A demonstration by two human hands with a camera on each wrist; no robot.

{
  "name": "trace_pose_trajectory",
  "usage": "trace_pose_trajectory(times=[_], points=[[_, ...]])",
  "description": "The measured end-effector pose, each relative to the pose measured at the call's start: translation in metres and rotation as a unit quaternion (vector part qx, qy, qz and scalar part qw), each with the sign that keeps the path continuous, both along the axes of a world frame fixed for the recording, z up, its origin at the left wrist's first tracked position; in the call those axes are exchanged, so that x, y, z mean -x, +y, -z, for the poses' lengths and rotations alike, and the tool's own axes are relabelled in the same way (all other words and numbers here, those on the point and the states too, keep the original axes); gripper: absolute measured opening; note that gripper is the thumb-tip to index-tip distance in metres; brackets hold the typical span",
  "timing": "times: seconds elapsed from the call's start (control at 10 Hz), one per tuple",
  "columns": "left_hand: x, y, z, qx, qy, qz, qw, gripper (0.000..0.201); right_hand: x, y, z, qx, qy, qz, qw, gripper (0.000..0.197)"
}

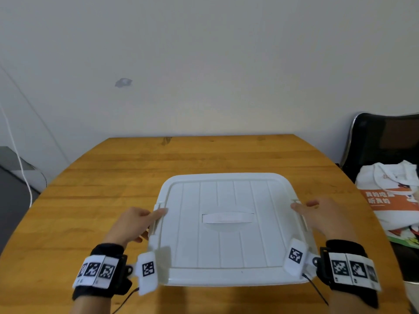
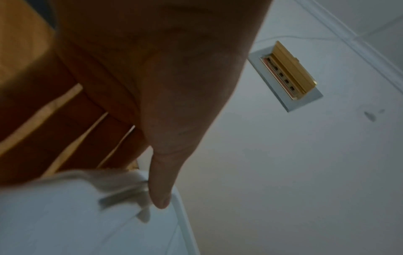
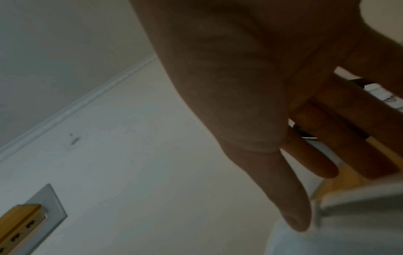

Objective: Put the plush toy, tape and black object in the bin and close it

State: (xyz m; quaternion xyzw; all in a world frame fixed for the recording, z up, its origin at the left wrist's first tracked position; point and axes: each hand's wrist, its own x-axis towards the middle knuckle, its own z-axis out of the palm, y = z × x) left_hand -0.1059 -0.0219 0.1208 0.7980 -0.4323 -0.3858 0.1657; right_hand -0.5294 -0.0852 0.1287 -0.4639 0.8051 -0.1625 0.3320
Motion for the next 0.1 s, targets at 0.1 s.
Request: trace_pose_trajectory(times=[0.1], points=[[-0.0085,0.0225,0.0013,0.017,0.057,-0.021,0.998,0.044,0.0020,0.0077,-0.0131,0.057,-0.009,0.010,0.998,0.054]])
